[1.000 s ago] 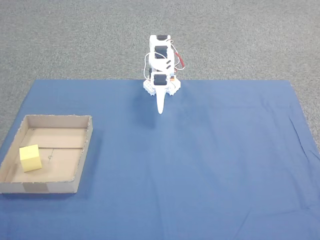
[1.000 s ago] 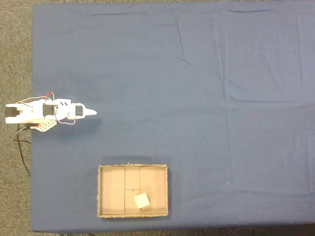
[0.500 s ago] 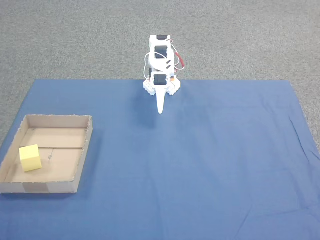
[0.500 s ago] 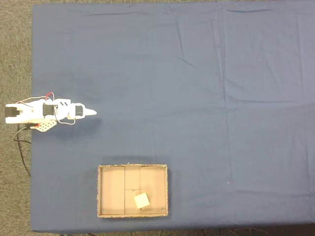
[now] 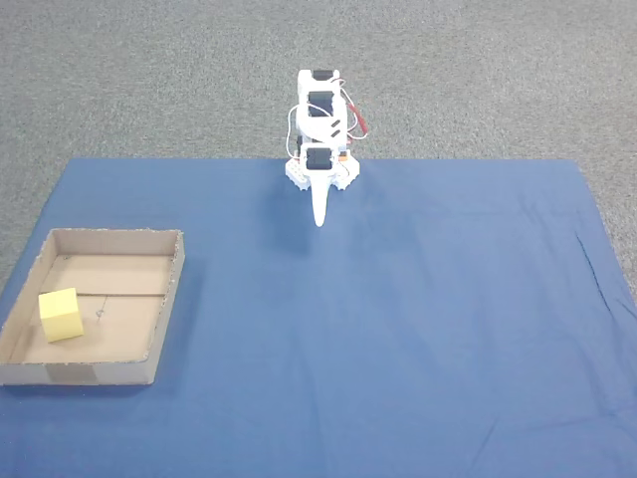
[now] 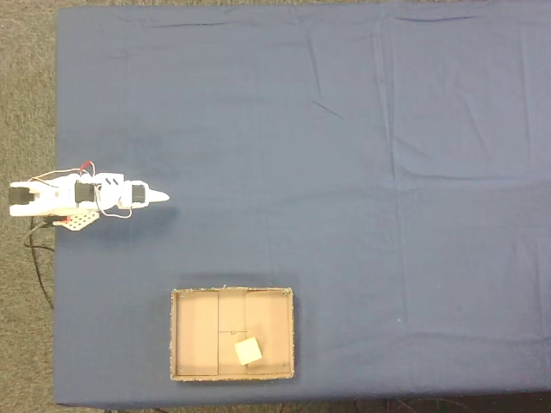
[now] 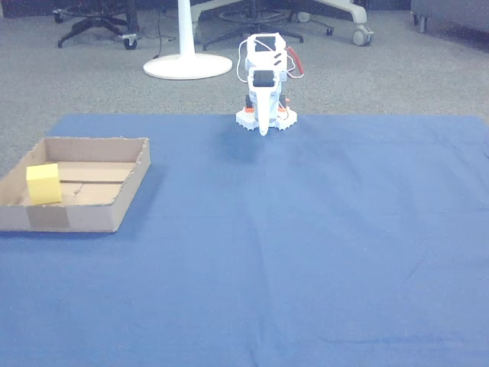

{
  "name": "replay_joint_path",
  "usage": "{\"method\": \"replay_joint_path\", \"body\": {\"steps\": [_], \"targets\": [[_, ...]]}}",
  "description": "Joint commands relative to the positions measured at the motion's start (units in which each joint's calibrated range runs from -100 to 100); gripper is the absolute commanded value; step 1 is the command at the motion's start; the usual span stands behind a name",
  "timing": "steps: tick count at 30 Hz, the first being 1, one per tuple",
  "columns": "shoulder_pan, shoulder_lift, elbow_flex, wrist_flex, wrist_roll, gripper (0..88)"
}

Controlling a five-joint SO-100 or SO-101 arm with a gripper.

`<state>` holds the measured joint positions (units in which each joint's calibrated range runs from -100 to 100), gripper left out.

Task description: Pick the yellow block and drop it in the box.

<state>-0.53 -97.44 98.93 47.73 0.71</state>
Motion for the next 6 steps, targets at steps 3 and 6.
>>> {"method": "replay_joint_path", "body": {"steps": [3, 6], "targets": [[-0.1, -0.2, 0.9, 0.1, 0.1, 0.2], [-0.1, -0.2, 0.9, 0.1, 0.1, 0.2]]}}
